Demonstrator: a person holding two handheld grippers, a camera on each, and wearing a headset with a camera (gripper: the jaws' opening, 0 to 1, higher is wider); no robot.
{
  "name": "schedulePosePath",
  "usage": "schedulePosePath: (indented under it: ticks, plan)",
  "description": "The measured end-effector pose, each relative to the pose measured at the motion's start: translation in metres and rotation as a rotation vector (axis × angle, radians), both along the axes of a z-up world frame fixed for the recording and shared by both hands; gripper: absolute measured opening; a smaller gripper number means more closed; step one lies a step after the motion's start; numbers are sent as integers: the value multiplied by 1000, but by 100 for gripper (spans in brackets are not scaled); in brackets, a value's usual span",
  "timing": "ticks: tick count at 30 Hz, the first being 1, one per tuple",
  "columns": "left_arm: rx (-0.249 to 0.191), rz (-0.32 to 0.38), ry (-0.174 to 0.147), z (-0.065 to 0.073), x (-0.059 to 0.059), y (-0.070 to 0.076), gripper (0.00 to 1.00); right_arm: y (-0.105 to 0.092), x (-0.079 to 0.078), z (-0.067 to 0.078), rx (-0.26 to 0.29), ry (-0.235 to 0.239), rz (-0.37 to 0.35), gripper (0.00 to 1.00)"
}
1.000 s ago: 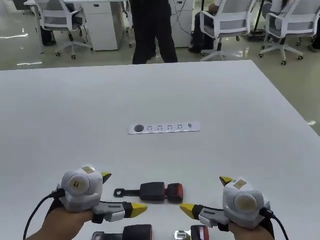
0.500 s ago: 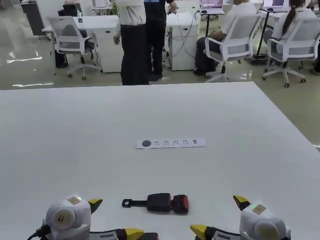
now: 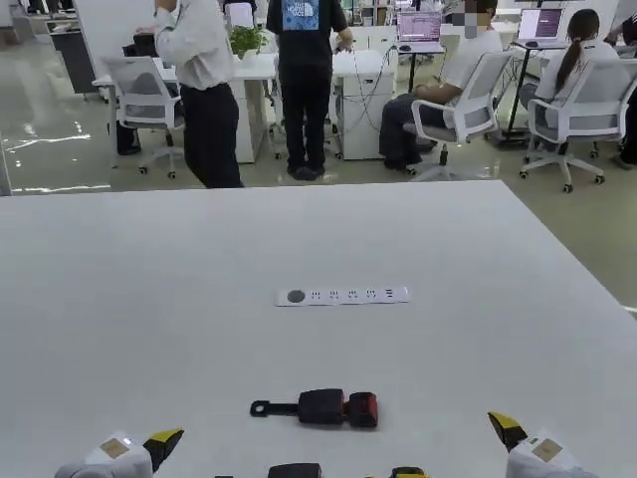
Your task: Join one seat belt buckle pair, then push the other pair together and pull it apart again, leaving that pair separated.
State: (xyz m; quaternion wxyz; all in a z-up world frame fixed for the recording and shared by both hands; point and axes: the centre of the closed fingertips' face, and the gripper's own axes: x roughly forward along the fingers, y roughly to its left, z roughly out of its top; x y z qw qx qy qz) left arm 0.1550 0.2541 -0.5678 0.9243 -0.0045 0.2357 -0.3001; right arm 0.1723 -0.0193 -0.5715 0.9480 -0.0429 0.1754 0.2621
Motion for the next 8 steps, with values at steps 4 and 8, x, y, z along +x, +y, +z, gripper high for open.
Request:
schedulePosePath:
  ticks: [4,8]
  plan:
    - [-11,21,-2,0,-2,8,100,-3,-8,6,7,0,-15,98]
    - [-12,27,0,5,-7,5,100,-8,-10,3,0,5,-19,98]
